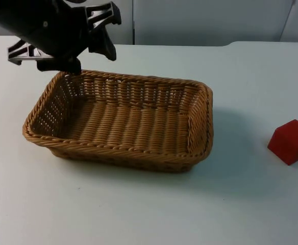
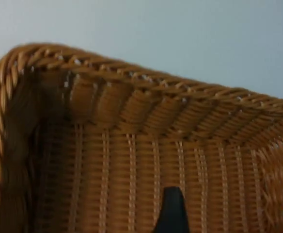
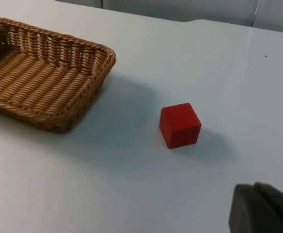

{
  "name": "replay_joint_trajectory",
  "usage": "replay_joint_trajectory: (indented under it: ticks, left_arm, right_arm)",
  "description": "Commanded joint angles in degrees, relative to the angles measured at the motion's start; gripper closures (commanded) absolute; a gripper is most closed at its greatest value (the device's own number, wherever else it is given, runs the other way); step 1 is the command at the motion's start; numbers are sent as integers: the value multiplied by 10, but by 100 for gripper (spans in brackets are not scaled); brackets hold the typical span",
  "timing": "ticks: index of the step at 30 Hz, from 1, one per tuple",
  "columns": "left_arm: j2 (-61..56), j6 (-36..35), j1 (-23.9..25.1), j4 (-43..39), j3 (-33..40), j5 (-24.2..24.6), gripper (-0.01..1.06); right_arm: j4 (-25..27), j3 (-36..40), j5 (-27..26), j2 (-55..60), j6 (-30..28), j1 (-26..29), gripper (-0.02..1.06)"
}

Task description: Pick up the basket with the left hand and place the cube into the basket with the right hand.

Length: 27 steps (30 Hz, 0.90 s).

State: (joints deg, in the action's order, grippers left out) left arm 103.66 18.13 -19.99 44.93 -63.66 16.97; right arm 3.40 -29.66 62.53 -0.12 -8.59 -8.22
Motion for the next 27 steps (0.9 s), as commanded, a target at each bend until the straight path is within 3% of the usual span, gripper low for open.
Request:
replay_joint_trajectory:
  ticks: [1,3,6,7,10,17,19,21,27]
  left_arm:
    - [11,49,-8,-8,-16,-30,42]
    - [16,62,-11,-8,-22,-37,42]
    - [33,136,-15,-10,-38,-43,42]
    - [42,193,-17,-10,-46,-33,42]
    - [59,235,-18,-10,-62,-14,42]
    - [92,235,-18,-30,-83,-2,45]
    - [97,212,-18,-59,-87,-11,53]
    - [97,202,-18,-75,-89,-15,54]
    - [97,88,-18,-178,-111,-17,54]
  right_arm:
    - [-1,3,-5,1,-4,4,105]
    - [-1,3,-5,1,-4,4,105]
    - [-1,3,-5,1,-4,4,105]
    - [-1,3,-5,1,-4,4,105]
    - [-1,3,-5,1,-4,4,105]
    - [-1,3,-5,1,-4,4,105]
    - [-1,3,-5,1,-4,4,105]
    - [-1,3,-5,1,-4,4,105]
    - [-1,3,-5,1,-4,4,105]
